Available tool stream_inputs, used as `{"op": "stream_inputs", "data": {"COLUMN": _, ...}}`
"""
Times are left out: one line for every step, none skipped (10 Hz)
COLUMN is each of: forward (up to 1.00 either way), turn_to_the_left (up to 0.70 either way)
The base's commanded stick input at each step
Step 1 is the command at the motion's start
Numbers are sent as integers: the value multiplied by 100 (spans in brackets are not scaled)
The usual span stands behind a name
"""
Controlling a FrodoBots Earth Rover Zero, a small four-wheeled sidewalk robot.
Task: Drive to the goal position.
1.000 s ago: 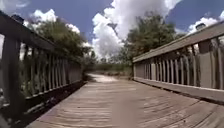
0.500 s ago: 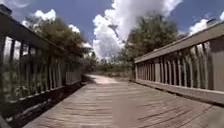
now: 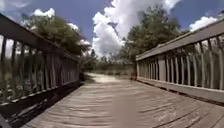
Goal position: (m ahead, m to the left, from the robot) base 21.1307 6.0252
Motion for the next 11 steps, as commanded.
{"op": "stream_inputs", "data": {"forward": 50, "turn_to_the_left": 0}}
{"op": "stream_inputs", "data": {"forward": 50, "turn_to_the_left": 0}}
{"op": "stream_inputs", "data": {"forward": 50, "turn_to_the_left": 0}}
{"op": "stream_inputs", "data": {"forward": 50, "turn_to_the_left": 0}}
{"op": "stream_inputs", "data": {"forward": 50, "turn_to_the_left": 0}}
{"op": "stream_inputs", "data": {"forward": 50, "turn_to_the_left": 0}}
{"op": "stream_inputs", "data": {"forward": 50, "turn_to_the_left": 0}}
{"op": "stream_inputs", "data": {"forward": 50, "turn_to_the_left": 0}}
{"op": "stream_inputs", "data": {"forward": 50, "turn_to_the_left": 0}}
{"op": "stream_inputs", "data": {"forward": 50, "turn_to_the_left": 0}}
{"op": "stream_inputs", "data": {"forward": 50, "turn_to_the_left": 0}}
